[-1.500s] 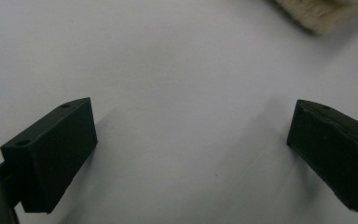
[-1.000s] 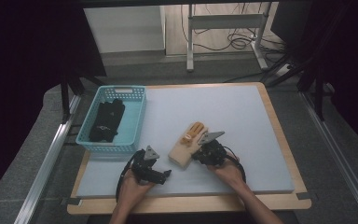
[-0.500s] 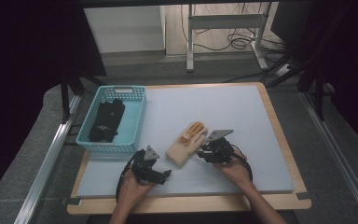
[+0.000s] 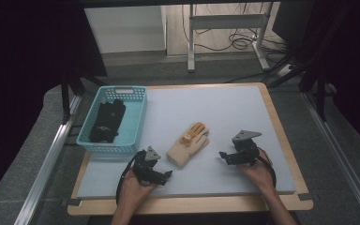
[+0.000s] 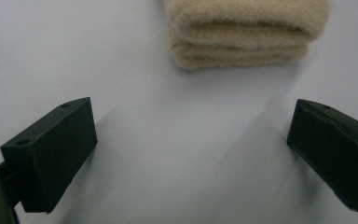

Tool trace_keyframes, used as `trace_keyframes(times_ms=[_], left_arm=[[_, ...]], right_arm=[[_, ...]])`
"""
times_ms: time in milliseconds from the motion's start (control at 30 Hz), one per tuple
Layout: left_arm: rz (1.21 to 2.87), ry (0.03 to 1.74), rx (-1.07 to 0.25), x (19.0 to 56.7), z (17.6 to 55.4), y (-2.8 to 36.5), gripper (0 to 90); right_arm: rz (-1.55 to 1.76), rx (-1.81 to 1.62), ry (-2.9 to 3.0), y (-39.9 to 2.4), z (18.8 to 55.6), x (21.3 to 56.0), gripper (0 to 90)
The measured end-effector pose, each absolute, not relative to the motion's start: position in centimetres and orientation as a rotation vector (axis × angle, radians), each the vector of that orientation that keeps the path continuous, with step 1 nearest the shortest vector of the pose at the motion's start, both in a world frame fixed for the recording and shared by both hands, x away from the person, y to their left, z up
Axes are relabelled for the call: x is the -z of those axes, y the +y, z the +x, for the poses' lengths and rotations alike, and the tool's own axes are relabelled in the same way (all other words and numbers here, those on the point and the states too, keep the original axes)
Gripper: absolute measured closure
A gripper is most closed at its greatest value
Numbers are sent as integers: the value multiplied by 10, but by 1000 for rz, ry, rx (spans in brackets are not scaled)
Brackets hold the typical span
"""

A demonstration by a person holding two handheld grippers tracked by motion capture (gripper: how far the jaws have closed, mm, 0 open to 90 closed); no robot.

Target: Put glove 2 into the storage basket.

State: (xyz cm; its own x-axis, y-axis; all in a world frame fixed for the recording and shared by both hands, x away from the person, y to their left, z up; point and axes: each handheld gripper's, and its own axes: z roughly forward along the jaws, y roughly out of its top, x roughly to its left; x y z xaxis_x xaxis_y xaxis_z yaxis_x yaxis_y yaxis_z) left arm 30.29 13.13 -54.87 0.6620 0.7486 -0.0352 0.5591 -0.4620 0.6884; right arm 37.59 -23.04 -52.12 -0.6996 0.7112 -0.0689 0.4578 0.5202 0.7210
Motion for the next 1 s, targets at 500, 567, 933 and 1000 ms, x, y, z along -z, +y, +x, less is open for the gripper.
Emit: trace_keyframes(times_ms=[500,567,933,1000], left_arm=[[2184,1010,-354,549,303,131,15],[2185,1009,-354,549,303,131,16],[2209,1013,-343,536,312,119,12],[2208,1009,-323,531,316,114,10]], right_arm=[[1029,-992,2379,-248,378,531,165],[1029,-992,2378,-248,378,531,165],[1030,-986,2369,-247,377,531,159],[1028,-985,2369,-247,377,531,159]])
